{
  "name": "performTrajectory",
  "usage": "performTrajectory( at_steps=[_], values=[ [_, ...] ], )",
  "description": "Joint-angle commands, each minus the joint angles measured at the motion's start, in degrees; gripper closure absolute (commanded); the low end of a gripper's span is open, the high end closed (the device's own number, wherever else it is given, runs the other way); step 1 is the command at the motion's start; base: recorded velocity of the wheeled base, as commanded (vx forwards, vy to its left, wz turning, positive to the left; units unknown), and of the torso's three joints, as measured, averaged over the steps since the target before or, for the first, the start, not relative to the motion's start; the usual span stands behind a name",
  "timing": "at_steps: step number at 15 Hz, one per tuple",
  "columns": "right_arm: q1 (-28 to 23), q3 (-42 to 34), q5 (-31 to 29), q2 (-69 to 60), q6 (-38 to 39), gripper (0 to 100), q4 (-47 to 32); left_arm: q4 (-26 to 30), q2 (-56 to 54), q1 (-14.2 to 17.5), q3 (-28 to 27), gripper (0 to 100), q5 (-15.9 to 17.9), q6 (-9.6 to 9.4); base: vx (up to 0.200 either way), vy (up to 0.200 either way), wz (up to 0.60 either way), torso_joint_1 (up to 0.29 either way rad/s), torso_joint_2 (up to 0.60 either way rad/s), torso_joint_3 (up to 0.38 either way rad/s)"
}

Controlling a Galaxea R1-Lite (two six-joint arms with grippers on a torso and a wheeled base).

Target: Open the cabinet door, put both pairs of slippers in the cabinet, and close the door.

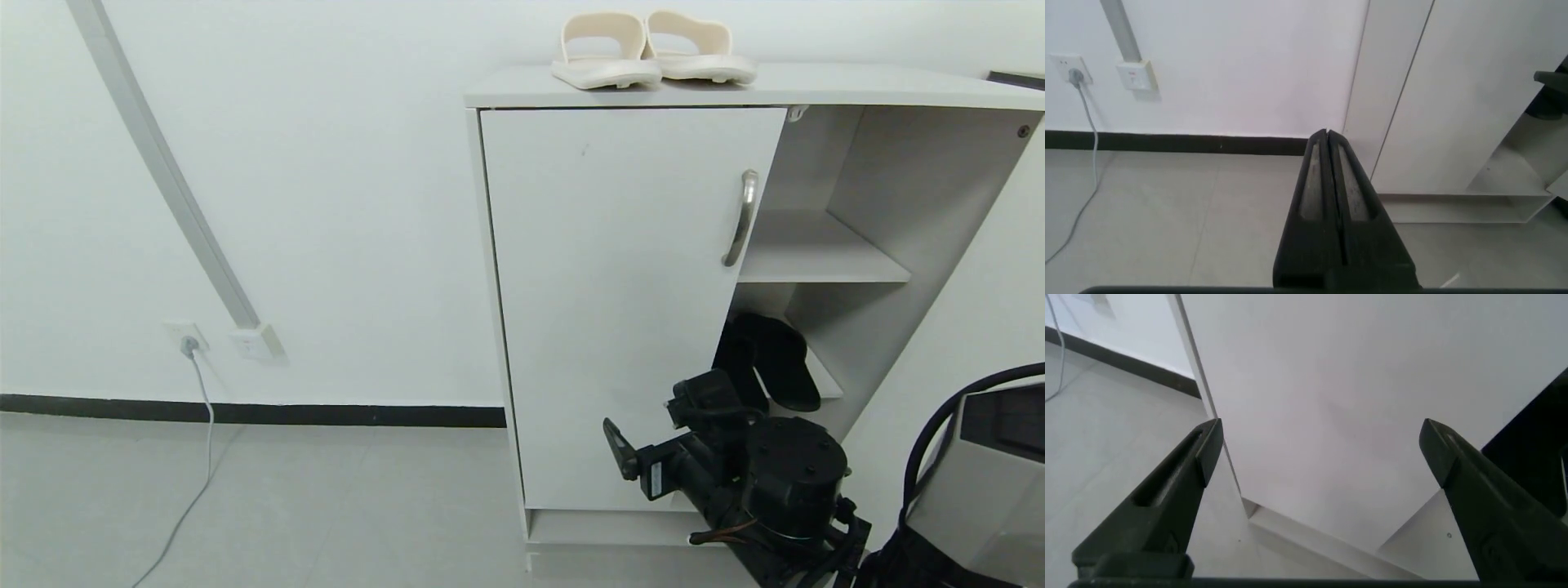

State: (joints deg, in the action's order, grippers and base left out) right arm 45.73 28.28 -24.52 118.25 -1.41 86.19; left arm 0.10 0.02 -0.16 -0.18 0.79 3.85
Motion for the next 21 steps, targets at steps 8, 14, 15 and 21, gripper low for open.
performTrajectory(
  at_steps=[8,14,15,21],
  values=[
    [-0.02,-0.25,-0.01,1.11,-0.43,0,0.74,-0.01,0.06,-0.02,0.01,100,0.00,0.01,0.000,0.000,0.00,0.000,0.00,0.000],
    [-0.02,-0.25,-0.01,1.11,-0.52,0,0.74,-0.01,0.06,-0.02,0.01,100,0.00,0.01,0.000,0.000,0.00,0.022,-0.31,-0.316],
    [-0.02,-0.33,-0.01,1.11,-0.52,0,0.74,-0.01,0.06,-0.02,0.01,100,0.00,0.01,0.000,0.000,0.00,0.022,-0.50,-0.359],
    [0.06,-0.33,-0.01,1.02,-0.52,0,0.74,-0.01,0.06,-0.02,0.01,100,0.00,0.01,0.000,0.000,0.00,0.115,-0.46,-0.347]
  ],
)
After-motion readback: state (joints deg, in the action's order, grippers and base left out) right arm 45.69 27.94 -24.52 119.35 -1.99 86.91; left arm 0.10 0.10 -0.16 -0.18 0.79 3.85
